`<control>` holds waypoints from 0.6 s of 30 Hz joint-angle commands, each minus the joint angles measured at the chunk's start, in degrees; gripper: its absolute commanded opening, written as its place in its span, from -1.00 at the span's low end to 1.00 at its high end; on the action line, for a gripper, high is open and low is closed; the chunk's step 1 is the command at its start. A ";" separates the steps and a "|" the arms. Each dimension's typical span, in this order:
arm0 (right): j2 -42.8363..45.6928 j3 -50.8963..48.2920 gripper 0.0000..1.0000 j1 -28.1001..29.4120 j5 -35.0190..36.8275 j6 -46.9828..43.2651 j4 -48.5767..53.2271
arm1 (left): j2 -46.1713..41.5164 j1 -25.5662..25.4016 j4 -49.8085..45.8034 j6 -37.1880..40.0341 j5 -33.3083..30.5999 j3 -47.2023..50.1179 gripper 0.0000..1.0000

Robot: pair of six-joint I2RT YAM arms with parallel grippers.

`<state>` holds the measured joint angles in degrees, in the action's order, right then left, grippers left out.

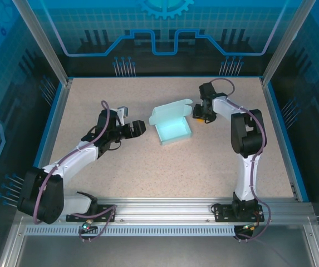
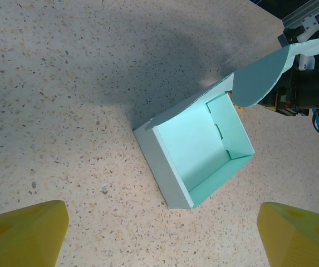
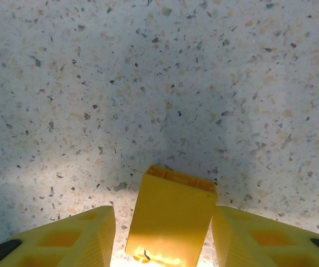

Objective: Fold the paper box

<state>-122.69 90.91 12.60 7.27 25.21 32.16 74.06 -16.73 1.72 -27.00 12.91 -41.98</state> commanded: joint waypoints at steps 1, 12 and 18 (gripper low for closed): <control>-1.79 2.14 -0.02 1.12 3.45 -1.07 3.73 | 0.47 -0.22 -1.10 1.64 -0.05 -1.97 0.79; 3.65 -1.00 -0.27 1.21 6.85 -2.48 2.89 | 0.61 -0.23 -2.20 2.17 -0.14 -2.30 0.80; 18.92 -14.64 -0.29 1.73 4.95 -5.53 -1.63 | -0.16 -0.17 -1.91 2.27 -0.70 -1.35 0.82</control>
<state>-111.61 80.34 13.50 13.04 21.85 32.47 74.30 -16.73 0.25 -26.46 12.84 -42.63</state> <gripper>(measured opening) 0.358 0.907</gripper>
